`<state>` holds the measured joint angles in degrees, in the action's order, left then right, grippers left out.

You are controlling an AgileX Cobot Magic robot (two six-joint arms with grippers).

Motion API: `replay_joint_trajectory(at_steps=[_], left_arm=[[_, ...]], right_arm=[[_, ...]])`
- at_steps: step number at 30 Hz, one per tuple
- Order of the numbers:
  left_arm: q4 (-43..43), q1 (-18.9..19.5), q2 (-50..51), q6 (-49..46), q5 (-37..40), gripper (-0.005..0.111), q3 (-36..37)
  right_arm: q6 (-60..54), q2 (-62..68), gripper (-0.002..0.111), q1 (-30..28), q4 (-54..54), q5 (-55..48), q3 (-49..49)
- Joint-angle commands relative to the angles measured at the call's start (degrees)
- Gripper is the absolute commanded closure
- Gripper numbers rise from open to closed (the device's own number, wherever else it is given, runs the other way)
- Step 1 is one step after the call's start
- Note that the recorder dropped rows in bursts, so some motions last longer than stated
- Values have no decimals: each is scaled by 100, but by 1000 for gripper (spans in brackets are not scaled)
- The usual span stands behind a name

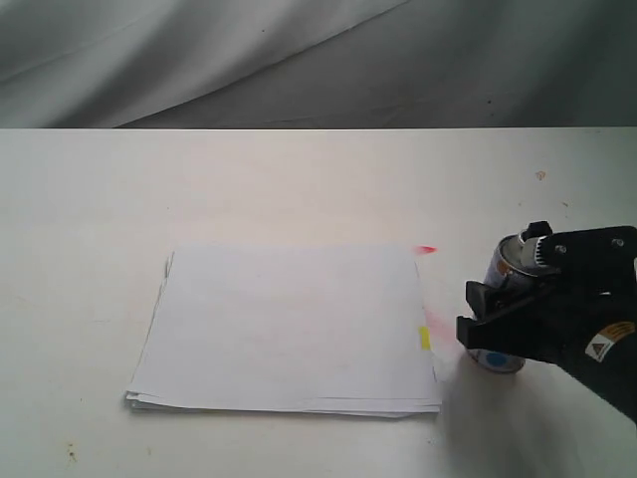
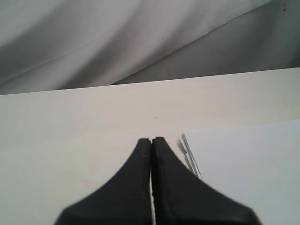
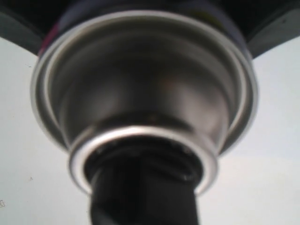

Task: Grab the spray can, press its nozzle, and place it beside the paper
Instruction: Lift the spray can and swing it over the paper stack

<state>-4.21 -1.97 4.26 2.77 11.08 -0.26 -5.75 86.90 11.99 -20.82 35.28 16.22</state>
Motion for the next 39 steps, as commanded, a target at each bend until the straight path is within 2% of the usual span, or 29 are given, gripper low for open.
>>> replay_joint_trajectory(at_steps=[1,4,8,12,15,18,24,30,39], left_arm=[[45,-31,-22,2,-12,107,26],[45,-31,-22,2,-12,107,26],[45,-31,-22,2,-12,107,26],[45,-31,-22,2,-12,107,26],[45,-31,-22,2,-12,107,26],[45,-31,-22,2,-12,107,26],[45,-31,-22,2,-12,107,26],[45,-31,-22,2,-12,107,26],[45,-31,-22,2,-12,107,26]], right_arm=[[-943,-893,108,-11,-141,-1414,506],[-1107,-1264,108,-11,-62,-2405,1126],[-848,-1376,108,-11,868,-3824,2136],[783,-1316,108,-11,2912,-5399,3346],[1744,-1227,108,27,4374,-6183,3970],[2238,-1115,108,231,5786,-6549,4327],[2445,-838,108,881,7444,-6634,4429],[2743,-130,108,1633,8595,-7147,4429],[3186,1011,108,2613,9505,-7673,4429]])
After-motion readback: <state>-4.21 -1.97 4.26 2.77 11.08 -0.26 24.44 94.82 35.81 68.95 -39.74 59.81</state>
